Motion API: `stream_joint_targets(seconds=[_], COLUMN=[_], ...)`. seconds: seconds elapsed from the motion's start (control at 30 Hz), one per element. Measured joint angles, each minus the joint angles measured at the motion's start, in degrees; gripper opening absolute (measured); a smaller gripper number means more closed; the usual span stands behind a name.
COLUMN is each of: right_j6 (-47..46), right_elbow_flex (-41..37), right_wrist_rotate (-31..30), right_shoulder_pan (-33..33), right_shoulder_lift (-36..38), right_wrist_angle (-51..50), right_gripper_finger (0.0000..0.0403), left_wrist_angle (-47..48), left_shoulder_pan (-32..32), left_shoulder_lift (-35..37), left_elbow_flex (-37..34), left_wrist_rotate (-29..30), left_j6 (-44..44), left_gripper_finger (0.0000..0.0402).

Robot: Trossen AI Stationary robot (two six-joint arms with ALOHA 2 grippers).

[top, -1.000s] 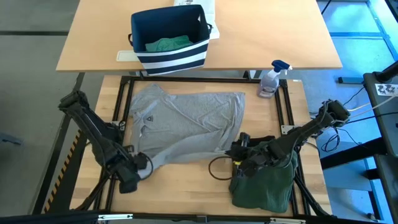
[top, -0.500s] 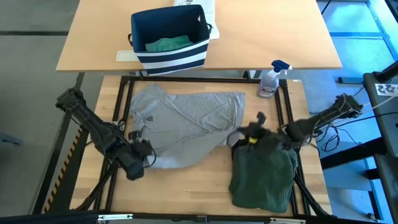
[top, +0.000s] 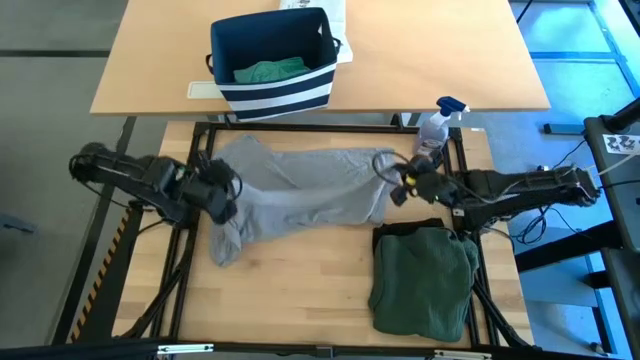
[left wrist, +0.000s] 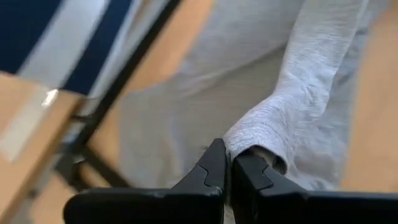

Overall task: Fold Laundry from Bin
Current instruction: Fold the gray shirt

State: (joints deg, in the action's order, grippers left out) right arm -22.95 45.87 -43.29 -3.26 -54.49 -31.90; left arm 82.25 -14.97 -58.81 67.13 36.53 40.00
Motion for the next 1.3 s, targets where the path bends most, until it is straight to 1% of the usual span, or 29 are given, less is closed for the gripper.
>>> stream_joint_targets(seconds=[0.13,0.3,0.47,0.7,0.83,0.97,1.1,1.2,1.3], right_j6=[4.1,8.1,11.4,16.7,17.5,18.7,20.0,20.4,20.5], right_elbow_flex=[0.0,0.1,0.1,0.1,0.1,0.1,0.1,0.1,0.1], right_wrist_rotate=[3.7,9.3,15.9,24.3,28.2,28.7,28.8,27.4,26.7], right_shoulder_pan=[7.8,18.0,26.9,35.1,37.8,38.7,38.7,38.7,39.5], right_shoulder_lift=[-1.0,-3.0,-7.4,-17.9,-23.7,-27.4,-28.7,-28.7,-28.7], right_wrist_angle=[1.2,2.1,4.1,12.3,15.5,17.5,18.9,18.6,17.8], right_gripper_finger=[0.0000,0.0000,0.0000,0.0000,0.0000,0.0000,0.0000,0.0000,0.0004], left_wrist_angle=[0.6,0.5,0.2,-2.3,-2.3,-3.2,-5.1,-6.6,-8.6], left_shoulder_pan=[8.7,19.4,30.7,43.3,48.5,52.7,56.3,58.8,61.3], left_shoulder_lift=[0.4,-0.4,-1.3,-4.4,-8.5,-13.1,-17.1,-19.9,-22.0], left_elbow_flex=[0.0,0.0,0.0,0.0,0.0,0.0,0.0,0.0,0.0], left_wrist_rotate=[2.8,5.0,4.7,2.1,0.8,1.6,1.7,1.7,1.1], left_j6=[-4.6,-10.9,-18.7,-31.0,-34.6,-37.6,-40.3,-42.3,-45.6], left_gripper_finger=[0.0000,0.0000,0.0000,0.0000,0.0000,0.0000,0.0000,0.0000,0.0008])
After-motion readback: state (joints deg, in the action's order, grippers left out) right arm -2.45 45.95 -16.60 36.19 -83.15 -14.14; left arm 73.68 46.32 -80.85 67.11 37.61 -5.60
